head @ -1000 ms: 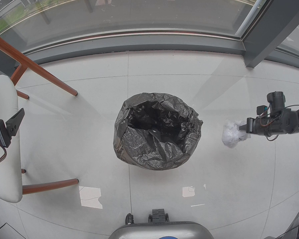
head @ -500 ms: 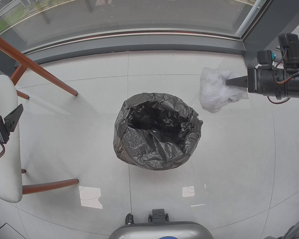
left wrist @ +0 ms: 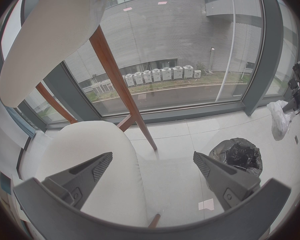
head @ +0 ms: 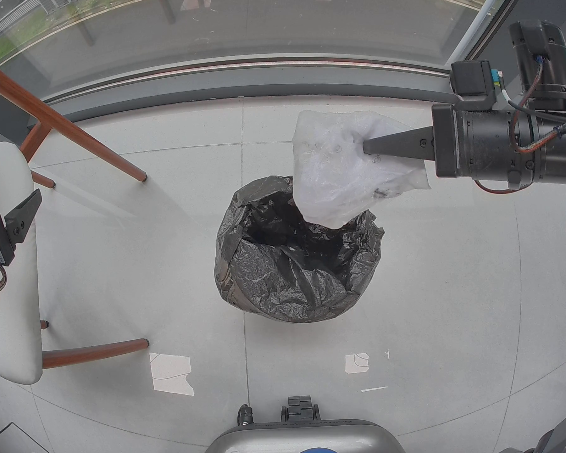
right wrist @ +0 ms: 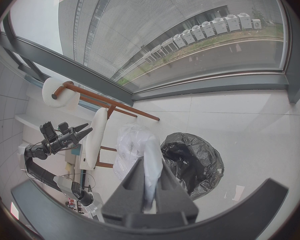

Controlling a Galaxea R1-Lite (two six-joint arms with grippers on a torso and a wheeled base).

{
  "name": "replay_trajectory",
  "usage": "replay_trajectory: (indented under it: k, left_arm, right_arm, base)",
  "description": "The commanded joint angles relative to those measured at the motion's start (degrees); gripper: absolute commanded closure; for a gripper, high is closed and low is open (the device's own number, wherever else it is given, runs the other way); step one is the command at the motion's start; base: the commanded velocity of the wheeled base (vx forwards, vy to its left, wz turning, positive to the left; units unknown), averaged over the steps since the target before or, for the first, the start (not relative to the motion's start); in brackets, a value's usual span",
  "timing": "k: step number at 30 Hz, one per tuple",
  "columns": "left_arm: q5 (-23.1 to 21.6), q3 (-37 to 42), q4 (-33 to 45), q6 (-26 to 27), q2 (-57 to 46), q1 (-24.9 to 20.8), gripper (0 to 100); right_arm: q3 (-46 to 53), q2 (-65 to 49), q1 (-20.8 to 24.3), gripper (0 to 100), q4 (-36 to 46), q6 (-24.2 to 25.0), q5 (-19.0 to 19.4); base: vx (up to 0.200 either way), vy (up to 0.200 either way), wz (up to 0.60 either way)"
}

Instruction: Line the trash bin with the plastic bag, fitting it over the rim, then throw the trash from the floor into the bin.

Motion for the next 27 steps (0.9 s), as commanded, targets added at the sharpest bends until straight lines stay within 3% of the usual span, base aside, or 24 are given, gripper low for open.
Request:
replay_trajectory:
  k: [1, 2, 3, 7, 12, 15, 17, 24, 27]
  left_arm:
    - [0.08, -0.21, 0.06, 0.0, 0.07, 0.0, 0]
    - [0.08, -0.3, -0.03, 0.0, 0.07, 0.0, 0]
    - [0.08, -0.3, -0.03, 0.0, 0.07, 0.0, 0]
    - [0.17, -1.18, -0.03, -0.09, 0.07, 0.0, 0]
    - [1.49, -4.34, -0.12, -1.32, 0.07, 0.18, 0]
    - [7.46, -5.05, -0.12, -5.19, -1.16, 0.27, 0]
    - [9.04, -2.94, 0.41, -6.33, -4.06, 0.36, 0]
    - [9.4, 9.54, 1.55, -6.42, -13.81, 1.67, 0]
    - [9.4, 14.2, 2.08, -6.42, -16.54, 1.67, 0]
  right_arm:
    - [0.3, 0.12, -0.11, 100, 0.08, -0.03, 0.04]
    - [0.22, 0.03, -0.2, 100, 0.17, -0.11, 0.04]
    - [0.22, 0.03, -0.2, 0, 0.17, -0.11, 0.04]
    - [-0.57, -0.14, -0.02, 0, -1.15, -0.03, -0.4]
    - [-0.4, -1.72, -0.2, 0, -0.54, 0.41, -4.18]
    - [1.89, -7.17, -5.91, 0, 0.52, 4.54, -4.71]
    - [3.91, -11.13, -9.6, 0, 1.22, 5.69, -4.71]
    - [20.87, -27.3, -17.16, 0, 2.01, 5.42, -5.06]
    - [29.75, -33.01, -18.92, 0, 1.31, 4.54, -7.35]
  base:
    - [0.0, 0.0, 0.0]
    - [0.0, 0.0, 0.0]
    - [0.0, 0.0, 0.0]
    - [0.0, 0.0, 0.0]
    - [0.0, 0.0, 0.0]
    - [0.0, 0.0, 0.0]
    - [0.0, 0.0, 0.0]
    - [0.0, 0.0, 0.0]
    - [0.0, 0.0, 0.0]
